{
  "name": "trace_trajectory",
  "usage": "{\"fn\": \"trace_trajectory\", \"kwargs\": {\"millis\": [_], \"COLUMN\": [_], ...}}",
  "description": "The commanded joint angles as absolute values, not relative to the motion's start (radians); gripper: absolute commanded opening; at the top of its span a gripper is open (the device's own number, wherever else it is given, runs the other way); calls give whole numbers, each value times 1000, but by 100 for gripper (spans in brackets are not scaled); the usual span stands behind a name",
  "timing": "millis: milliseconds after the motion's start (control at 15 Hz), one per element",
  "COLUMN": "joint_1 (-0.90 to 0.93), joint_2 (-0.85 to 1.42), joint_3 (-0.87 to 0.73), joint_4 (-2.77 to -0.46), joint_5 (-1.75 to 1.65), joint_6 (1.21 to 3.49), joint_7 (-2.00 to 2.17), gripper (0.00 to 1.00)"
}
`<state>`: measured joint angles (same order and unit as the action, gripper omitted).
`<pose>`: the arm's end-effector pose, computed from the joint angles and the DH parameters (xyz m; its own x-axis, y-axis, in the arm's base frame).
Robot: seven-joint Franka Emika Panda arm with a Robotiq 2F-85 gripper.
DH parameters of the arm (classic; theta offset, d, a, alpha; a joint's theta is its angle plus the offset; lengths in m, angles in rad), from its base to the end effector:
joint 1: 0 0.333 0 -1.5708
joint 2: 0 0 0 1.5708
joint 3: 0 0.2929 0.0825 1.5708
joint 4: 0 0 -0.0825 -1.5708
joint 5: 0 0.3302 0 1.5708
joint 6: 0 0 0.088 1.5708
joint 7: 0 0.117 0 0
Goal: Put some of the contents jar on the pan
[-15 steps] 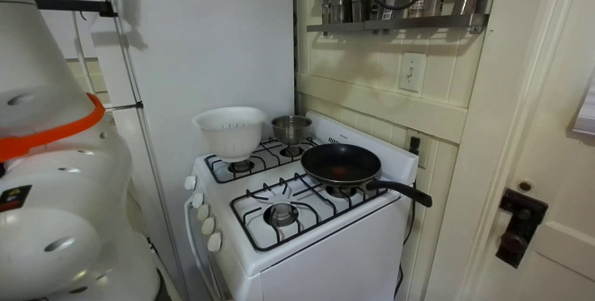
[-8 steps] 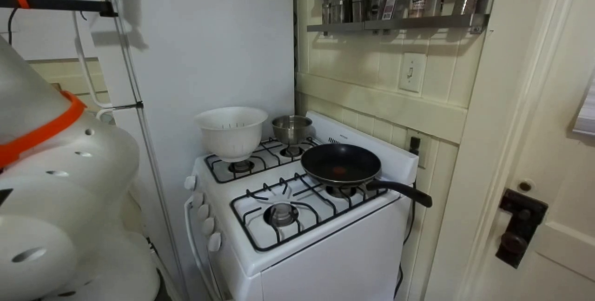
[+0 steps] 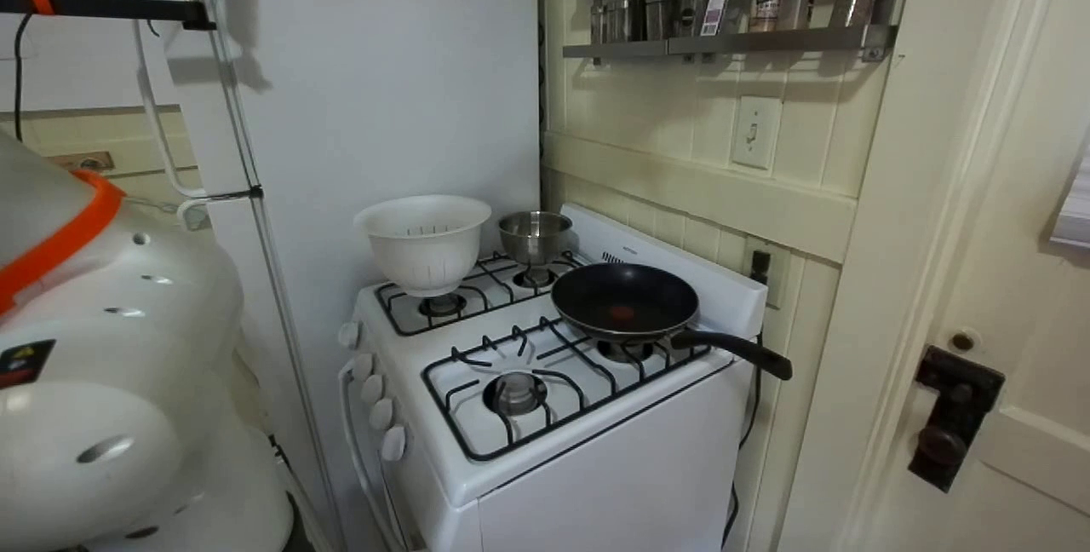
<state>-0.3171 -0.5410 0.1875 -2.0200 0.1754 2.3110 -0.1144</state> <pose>0.3917 -0.0189 0.7204 0.6760 -0.0390 0.7359 -0.0635 -0.9980 0.0055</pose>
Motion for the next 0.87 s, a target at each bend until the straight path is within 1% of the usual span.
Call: {"fn": "trace_trajectory", "kwargs": {"millis": [0,200,267,467,533,600,800], "joint_1": [-302,-324,-226,-198,-174,-170,-164], "joint_2": [-545,-539,-523,-498,-531,-527,-510], "joint_3": [168,168,95,20,32,9,-14], "joint_4": [-1942,-1876,-1858,-1817,-1858,-1850,-1841], "joint_5": [149,155,83,57,56,56,58], "joint_6": [2034,1794,1733,1542,1640,1600,1581], "joint_7": [-77,-65,-13,-18,-11,-14,-18], "gripper": [100,100,100,100,100,100,100]}}
